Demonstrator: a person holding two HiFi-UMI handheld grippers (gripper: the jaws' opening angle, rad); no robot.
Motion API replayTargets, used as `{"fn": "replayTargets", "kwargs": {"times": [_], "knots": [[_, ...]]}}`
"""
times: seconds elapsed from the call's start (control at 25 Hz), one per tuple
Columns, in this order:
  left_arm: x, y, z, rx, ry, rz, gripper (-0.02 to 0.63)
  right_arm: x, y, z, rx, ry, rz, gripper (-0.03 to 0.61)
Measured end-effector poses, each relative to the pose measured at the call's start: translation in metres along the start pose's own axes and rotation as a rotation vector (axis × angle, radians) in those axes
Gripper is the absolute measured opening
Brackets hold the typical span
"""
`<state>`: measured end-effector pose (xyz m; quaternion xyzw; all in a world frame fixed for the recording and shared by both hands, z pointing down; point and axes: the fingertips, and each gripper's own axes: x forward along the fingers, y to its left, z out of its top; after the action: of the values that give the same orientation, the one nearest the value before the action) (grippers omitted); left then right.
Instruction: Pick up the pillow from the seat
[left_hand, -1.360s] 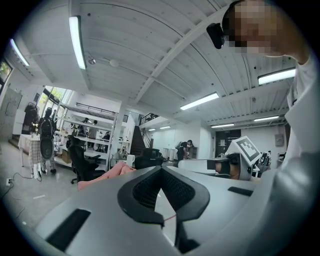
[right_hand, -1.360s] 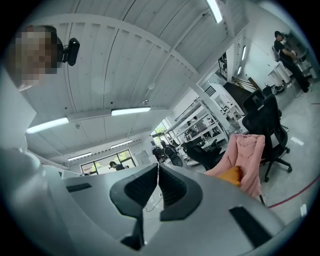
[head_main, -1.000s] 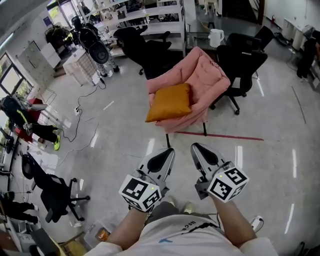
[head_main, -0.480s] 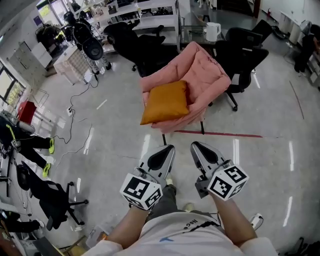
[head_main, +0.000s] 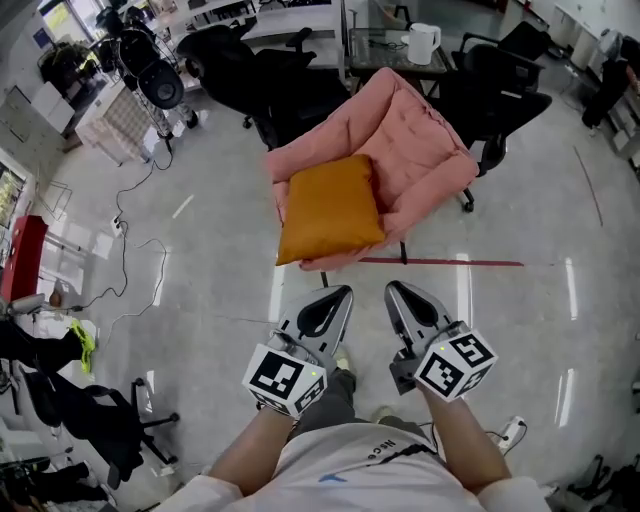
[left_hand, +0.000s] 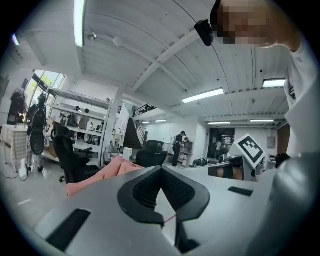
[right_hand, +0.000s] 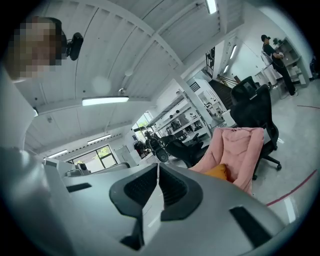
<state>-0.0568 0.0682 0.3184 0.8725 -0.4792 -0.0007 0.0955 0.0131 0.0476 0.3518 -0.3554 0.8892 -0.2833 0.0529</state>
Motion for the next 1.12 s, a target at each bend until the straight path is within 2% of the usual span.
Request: {"fn": "replayTargets", "kwargs": {"times": [0.2,0.44,0.6,0.68,0.76,1.12], "knots": [[0.028,0.044,-0.005,0.01,0.006,-0.051,0.011,0.049,-0.027,0.0,0.042,-0.001,-0.057,0.018],[0.057,0.084,-0.025,-0.004,0.037,-0.108,0.011,0.085,-0.07,-0.016,0.152,-0.018,-0.159,0.02],[0.082,0.095,-0.037,-0.014,0.071,-0.143,0.011,0.096,-0.114,-0.032,0.268,-0.017,-0.21,0.039],[0.097,0.097,-0.043,-0.009,0.086,-0.161,0.011,0.104,-0.138,-0.043,0.338,-0.005,-0.218,0.083],[0.113,0.101,-0.048,-0.003,0.101,-0.171,0.011,0.113,-0.164,-0.055,0.388,0.015,-0.236,0.101],[0.179,0.133,-0.068,-0.009,0.174,-0.155,0.011,0.159,-0.282,-0.115,0.558,0.143,-0.323,0.141]]}}
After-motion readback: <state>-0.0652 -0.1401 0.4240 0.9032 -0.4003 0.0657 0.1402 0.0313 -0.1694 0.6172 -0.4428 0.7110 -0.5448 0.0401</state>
